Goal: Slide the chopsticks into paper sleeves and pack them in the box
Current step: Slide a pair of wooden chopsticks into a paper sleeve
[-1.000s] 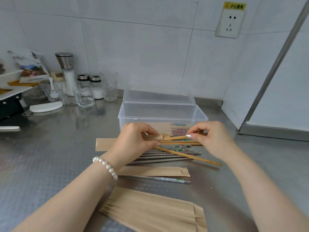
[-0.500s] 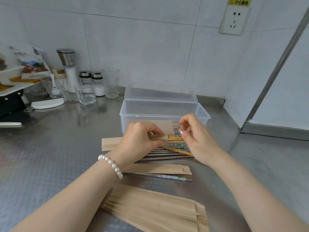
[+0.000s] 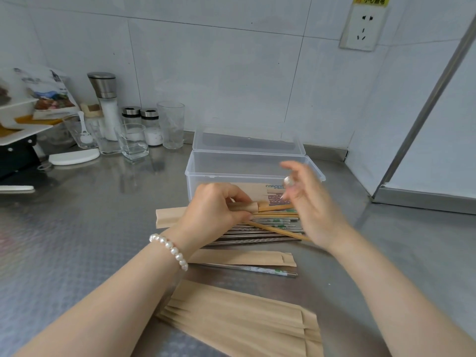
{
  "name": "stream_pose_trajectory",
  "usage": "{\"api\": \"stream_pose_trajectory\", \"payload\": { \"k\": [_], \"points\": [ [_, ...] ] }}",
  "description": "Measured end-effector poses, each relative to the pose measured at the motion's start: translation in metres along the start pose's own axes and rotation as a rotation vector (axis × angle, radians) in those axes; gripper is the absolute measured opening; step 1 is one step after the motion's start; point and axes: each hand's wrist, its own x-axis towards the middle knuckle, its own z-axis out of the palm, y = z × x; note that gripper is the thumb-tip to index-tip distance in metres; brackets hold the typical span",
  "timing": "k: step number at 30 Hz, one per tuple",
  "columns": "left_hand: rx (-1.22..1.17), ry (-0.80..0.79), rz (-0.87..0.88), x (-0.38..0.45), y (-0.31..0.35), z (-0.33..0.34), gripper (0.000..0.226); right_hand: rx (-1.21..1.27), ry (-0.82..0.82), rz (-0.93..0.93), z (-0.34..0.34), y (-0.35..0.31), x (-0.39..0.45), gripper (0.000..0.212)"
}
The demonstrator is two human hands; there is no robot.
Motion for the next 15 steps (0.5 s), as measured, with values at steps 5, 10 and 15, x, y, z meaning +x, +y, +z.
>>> {"api": "stream_pose_trajectory", "payload": {
  "k": [5, 10, 15],
  "points": [
    [-0.008, 0.091, -0.063, 0.007, -0.011, -0.015, 0.021, -0.092, 0.013, 0.145, -0.052, 0.020, 0.009, 0.025],
    [-0.011, 0.068, -0.073, 0.007, -0.013, -0.013, 0.023, -0.320, -0.488, 0.351, -0.035, 0.026, 0.002, 0.023],
    [-0.022, 0.042, -0.070, 0.006, -0.012, -0.012, 0.023, -0.451, -0.521, 0.351, -0.029, 0.034, 0.004, 0.023]
  ]
}}
